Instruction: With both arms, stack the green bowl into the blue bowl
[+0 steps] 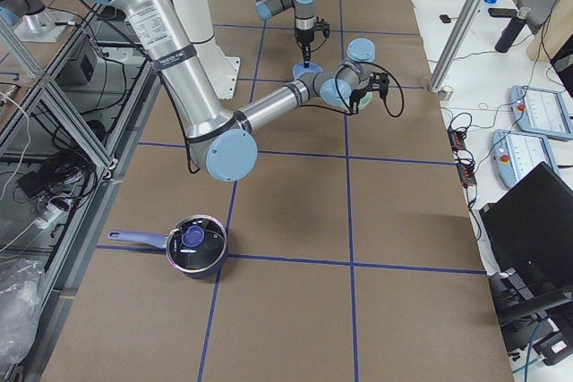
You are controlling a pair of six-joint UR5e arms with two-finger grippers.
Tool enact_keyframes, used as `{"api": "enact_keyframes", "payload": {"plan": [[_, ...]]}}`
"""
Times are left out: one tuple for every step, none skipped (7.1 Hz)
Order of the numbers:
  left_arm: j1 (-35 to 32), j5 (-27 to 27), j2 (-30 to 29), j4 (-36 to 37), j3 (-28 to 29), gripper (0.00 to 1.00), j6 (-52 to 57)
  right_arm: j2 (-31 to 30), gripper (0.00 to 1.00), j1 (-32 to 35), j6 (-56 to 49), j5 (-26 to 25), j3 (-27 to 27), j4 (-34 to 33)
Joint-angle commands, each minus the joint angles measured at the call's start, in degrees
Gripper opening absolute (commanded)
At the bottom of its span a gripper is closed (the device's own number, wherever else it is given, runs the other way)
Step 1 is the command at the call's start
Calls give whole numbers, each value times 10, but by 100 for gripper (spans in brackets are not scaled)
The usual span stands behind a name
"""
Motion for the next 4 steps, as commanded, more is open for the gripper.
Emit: {"api": "enact_keyframes", "payload": {"plan": [[0, -1, 0, -19, 0, 43, 0, 0, 0, 0, 0, 0, 0, 0], [0, -1, 0, -20, -3, 55, 2, 0, 0, 0, 0, 0, 0, 0], [-2, -3, 0, -20, -11, 70, 2, 1, 0, 0, 0, 0, 0, 0], [-13, -6, 7, -18, -29, 77, 10, 3, 0, 0, 1, 1, 2, 0]]}}
